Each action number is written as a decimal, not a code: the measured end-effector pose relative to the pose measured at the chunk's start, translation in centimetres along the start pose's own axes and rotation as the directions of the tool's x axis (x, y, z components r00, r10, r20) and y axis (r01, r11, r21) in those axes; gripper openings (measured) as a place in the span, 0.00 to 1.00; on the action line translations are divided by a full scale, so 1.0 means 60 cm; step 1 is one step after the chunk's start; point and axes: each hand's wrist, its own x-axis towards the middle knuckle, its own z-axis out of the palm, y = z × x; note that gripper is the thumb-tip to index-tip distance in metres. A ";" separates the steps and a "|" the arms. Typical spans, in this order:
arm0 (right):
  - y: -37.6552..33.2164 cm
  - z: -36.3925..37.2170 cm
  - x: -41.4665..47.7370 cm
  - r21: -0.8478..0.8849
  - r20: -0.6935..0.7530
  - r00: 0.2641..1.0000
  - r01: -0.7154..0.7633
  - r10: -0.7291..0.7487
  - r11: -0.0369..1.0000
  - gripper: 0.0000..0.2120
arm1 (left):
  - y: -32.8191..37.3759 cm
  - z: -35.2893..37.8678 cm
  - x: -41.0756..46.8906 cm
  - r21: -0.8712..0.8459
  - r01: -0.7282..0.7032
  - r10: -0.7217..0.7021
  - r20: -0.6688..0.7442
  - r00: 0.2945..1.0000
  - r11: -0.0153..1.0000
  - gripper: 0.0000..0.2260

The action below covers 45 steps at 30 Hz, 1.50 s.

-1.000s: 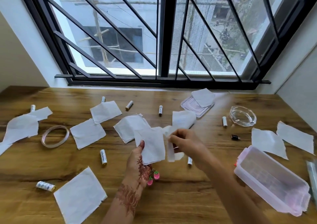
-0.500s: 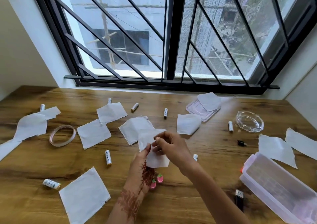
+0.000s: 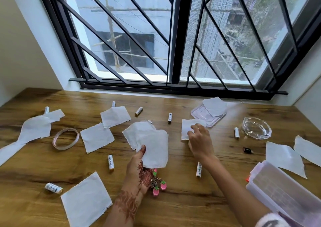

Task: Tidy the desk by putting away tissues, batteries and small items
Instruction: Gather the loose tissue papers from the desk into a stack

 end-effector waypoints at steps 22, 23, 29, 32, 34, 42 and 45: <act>-0.127 -0.165 -0.017 0.871 0.375 0.921 -0.390 0.106 0.299 0.07 | -0.015 0.045 -0.007 -0.047 -0.037 0.043 0.146 0.988 0.998 0.19; -0.128 -0.166 -0.018 0.865 0.368 0.924 -0.382 0.104 0.326 0.07 | -0.015 0.049 -0.010 -0.054 -0.033 0.041 0.144 0.989 0.998 0.20; -0.094 -0.197 -0.015 0.818 0.248 0.965 -0.256 0.086 0.515 0.03 | -0.005 0.043 -0.002 -0.043 -0.057 0.059 0.046 0.997 0.997 0.08; -0.072 -0.209 -0.009 0.784 0.187 0.975 -0.220 0.116 0.581 0.03 | -0.003 0.044 0.005 -0.065 -0.078 0.080 0.024 0.997 0.995 0.09; -0.065 -0.208 -0.003 0.763 0.156 0.974 -0.225 0.165 0.606 0.05 | -0.008 0.046 0.009 -0.078 -0.087 0.090 0.031 0.995 0.993 0.08; -0.111 -0.169 -0.015 0.843 0.139 0.972 -0.217 0.191 0.492 0.06 | -0.038 0.081 -0.011 -0.083 -0.082 0.094 0.155 0.983 0.993 0.20; -0.128 -0.153 -0.021 0.863 0.208 0.966 -0.255 0.152 0.437 0.10 | -0.039 0.088 -0.020 -0.159 -0.056 0.092 0.227 0.969 0.986 0.27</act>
